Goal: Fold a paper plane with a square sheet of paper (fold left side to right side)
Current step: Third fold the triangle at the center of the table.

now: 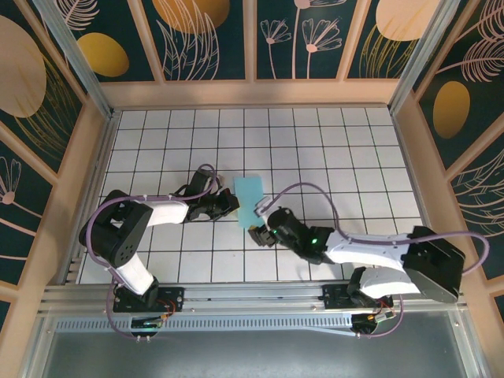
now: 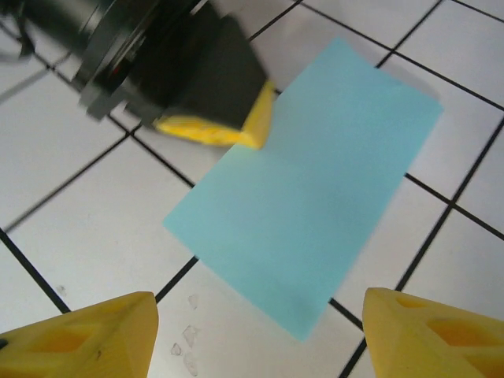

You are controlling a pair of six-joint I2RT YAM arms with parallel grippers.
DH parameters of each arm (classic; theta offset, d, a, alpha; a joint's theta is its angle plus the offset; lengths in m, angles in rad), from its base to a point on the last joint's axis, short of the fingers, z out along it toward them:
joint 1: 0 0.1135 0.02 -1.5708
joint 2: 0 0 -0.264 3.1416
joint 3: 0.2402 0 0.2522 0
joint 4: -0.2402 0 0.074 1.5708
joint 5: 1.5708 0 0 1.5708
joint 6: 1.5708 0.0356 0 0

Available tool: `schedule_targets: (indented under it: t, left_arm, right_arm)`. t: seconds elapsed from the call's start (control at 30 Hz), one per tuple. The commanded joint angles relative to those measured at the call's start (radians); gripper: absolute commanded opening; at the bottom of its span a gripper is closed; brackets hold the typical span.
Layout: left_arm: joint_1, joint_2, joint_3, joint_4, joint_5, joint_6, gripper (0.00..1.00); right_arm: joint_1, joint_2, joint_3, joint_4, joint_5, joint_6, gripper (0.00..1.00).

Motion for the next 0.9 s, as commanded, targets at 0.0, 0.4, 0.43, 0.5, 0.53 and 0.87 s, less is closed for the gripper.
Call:
schedule_targets:
  t: [0.0, 0.4, 0.43, 0.5, 0.53, 0.87]
  left_arm:
    - [-0.001, -0.03, 0.019, -0.035, 0.019, -0.012, 0.0]
    - [-0.002, -0.038, 0.015, -0.038, 0.025, -0.007, 0.0]
    - [-0.002, -0.037, 0.014, -0.039, 0.028, -0.007, 0.0]
    - [-0.002, -0.037, 0.014, -0.036, 0.029, -0.009, 0.0]
    - [-0.001, -0.037, 0.016, -0.035, 0.031, -0.009, 0.0]
    - [-0.003, -0.037, 0.02, -0.044, 0.032, -0.005, 0.0]
  right_arm:
    - [0.082, 0.086, -0.006, 0.1, 0.199, -0.121, 0.7]
    - [0.105, 0.318, 0.058, 0.288, 0.23, -0.294, 0.7]
    - [0.101, 0.331, 0.063, 0.3, 0.23, -0.298, 0.7]
    - [0.089, 0.347, 0.069, 0.324, 0.23, -0.298, 0.7]
    - [0.082, 0.353, 0.07, 0.335, 0.23, -0.299, 0.69]
    - [0.037, 0.414, 0.121, 0.362, 0.216, -0.311, 0.59]
